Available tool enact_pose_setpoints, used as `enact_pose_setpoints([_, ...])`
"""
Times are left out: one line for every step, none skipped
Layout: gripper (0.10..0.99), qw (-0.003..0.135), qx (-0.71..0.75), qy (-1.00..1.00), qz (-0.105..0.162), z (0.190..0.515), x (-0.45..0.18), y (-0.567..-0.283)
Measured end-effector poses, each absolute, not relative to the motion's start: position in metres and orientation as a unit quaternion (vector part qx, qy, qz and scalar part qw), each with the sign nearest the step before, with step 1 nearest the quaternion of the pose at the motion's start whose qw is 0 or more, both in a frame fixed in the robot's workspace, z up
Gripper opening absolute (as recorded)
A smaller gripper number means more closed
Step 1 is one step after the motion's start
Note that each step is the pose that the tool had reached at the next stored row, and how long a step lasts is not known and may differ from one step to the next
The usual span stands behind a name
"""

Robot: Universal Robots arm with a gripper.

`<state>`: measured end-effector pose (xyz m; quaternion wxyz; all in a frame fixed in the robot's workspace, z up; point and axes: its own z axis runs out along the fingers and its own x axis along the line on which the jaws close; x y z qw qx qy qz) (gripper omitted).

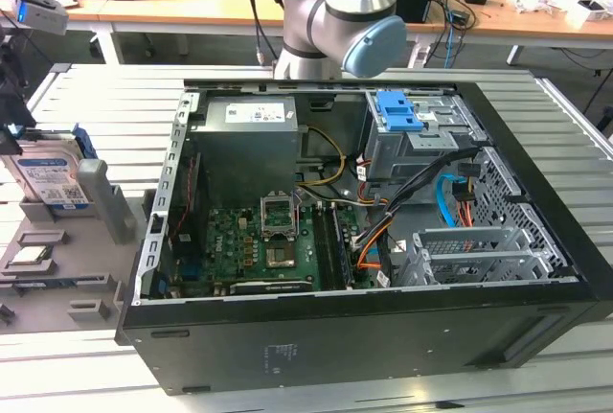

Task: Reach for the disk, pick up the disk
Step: 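Pick up the disk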

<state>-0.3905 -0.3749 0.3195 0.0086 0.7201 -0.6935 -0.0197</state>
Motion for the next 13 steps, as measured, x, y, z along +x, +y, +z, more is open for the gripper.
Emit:
enact_pose_setpoints([0.541,0.009,0.720,-0.693,-0.020,0.317,-0.391,-0.374])
enact_pose_setpoints([0.541,0.009,0.720,-0.693,-0.020,0.313,-0.391,-0.374])
enact_pose_setpoints([0.541,0.009,0.720,-0.693,-0.020,0.312,-0.391,-0.373])
enact_pose_setpoints([0.541,0.009,0.720,-0.693,-0.020,0.310,-0.391,-0.373])
enact_pose_setpoints([0.541,0.009,0.720,-0.693,-0.020,0.308,-0.392,-0.372])
enact_pose_setpoints([0.541,0.009,0.721,-0.693,-0.020,0.306,-0.392,-0.372])
enact_pose_setpoints([0.541,0.009,0.721,-0.693,-0.020,0.302,-0.392,-0.371])
enact_pose_setpoints([0.541,0.009,0.721,-0.693,-0.020,0.300,-0.392,-0.371])
enact_pose_setpoints([0.541,0.009,0.721,-0.693,-0.020,0.298,-0.392,-0.371])
enact_pose_setpoints([0.541,0.009,0.721,-0.693,-0.020,0.296,-0.392,-0.371])
enact_pose_setpoints([0.541,0.009,0.721,-0.693,-0.020,0.295,-0.392,-0.371])
enact_pose_setpoints([0.541,0.009,0.721,-0.692,-0.020,0.293,-0.392,-0.371])
enact_pose_setpoints([0.541,0.009,0.721,-0.692,-0.020,0.292,-0.392,-0.371])
